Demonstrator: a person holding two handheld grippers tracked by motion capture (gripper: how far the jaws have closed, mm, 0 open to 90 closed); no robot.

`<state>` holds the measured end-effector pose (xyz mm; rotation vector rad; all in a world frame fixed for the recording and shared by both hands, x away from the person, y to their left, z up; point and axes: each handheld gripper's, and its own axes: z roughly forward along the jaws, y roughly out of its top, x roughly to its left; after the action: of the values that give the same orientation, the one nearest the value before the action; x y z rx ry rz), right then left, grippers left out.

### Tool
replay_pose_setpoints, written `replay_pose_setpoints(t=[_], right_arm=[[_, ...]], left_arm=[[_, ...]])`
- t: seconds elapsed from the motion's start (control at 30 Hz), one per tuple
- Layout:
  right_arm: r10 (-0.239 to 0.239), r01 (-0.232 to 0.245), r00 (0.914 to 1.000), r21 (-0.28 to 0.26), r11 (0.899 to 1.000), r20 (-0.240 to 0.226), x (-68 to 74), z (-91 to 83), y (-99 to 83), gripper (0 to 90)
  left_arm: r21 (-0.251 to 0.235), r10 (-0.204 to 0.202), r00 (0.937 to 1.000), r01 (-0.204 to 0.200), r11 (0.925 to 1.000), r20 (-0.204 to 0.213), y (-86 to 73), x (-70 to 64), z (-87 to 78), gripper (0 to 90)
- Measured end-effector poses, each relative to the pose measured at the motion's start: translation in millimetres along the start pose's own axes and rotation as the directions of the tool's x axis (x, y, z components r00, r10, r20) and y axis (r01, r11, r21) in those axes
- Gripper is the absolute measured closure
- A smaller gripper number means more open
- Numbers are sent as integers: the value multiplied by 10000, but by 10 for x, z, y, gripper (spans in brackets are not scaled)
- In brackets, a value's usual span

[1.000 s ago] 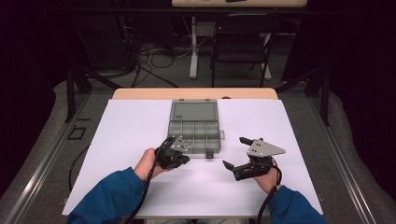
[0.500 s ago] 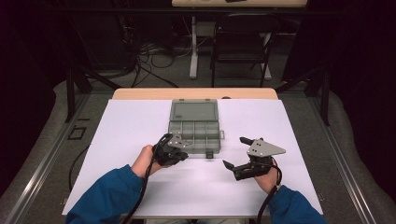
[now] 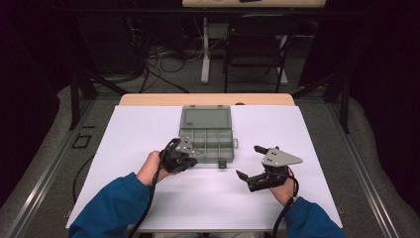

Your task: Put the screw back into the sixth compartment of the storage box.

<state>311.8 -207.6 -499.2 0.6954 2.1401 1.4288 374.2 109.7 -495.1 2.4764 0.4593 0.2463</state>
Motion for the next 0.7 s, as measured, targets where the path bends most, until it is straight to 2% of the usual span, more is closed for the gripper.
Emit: replay_pose_setpoints(t=[0.5,0.7], right_arm=[[43,-43,10000,-3,10000,31,-5,-5,-1,0],[37,-37,10000,-34,10000,20,-6,-1,-2,0]], left_arm=[[-94,-136,9997,134,9999,-212,36,136,-26,877],[-242,-252,9996,248,9994,-162,64,192,-41,877]])
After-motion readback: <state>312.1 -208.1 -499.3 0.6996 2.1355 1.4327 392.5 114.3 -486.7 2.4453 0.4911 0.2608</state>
